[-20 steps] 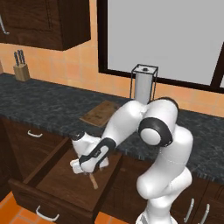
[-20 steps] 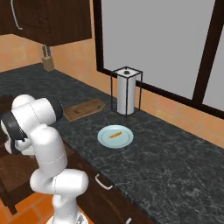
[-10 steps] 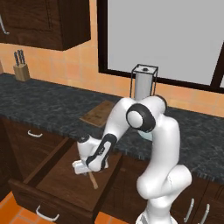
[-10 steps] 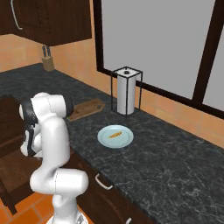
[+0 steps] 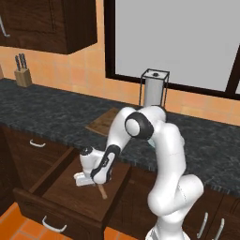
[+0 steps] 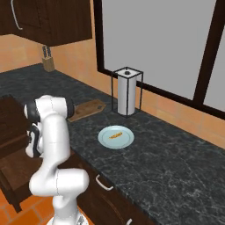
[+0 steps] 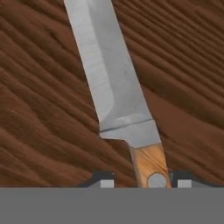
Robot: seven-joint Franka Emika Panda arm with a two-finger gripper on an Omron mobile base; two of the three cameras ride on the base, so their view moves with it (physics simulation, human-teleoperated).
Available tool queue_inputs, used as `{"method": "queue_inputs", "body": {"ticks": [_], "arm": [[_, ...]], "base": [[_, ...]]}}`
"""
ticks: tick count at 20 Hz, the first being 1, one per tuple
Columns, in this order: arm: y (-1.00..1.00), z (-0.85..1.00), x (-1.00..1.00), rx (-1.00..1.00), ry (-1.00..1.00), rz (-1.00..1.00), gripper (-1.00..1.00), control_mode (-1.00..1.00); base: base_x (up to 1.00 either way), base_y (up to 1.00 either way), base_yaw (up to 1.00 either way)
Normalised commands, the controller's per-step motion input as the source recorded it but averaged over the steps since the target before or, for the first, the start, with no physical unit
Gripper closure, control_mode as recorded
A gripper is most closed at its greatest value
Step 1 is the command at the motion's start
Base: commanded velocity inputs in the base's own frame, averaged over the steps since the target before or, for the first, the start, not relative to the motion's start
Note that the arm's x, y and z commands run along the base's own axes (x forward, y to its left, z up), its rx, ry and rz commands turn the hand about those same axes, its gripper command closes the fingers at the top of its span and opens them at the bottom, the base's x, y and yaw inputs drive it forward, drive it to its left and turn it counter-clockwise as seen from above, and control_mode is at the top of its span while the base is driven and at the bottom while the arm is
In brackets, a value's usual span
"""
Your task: Pick up the knife from the drawer and place it on the cutting board. Then place the meat from the plate to the cutting board.
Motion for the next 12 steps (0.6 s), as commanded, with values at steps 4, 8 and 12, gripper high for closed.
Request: {"method": "queue_inputs", "body": {"ticks": [4, 8, 12], "arm": [[0.18, -0.55, 0.00, 0.03, 0.11, 0.00, 1.00, -1.00], [0.08, -0.27, -0.12, 0.04, 0.11, -0.01, 1.00, -1.00], [0.17, 0.16, -0.83, 0.00, 0.00, 0.00, 1.00, -1.00]], "base": [[0.00, 0.00, 0.00], [0.00, 0.00, 0.00], [0.00, 0.00, 0.00]]}}
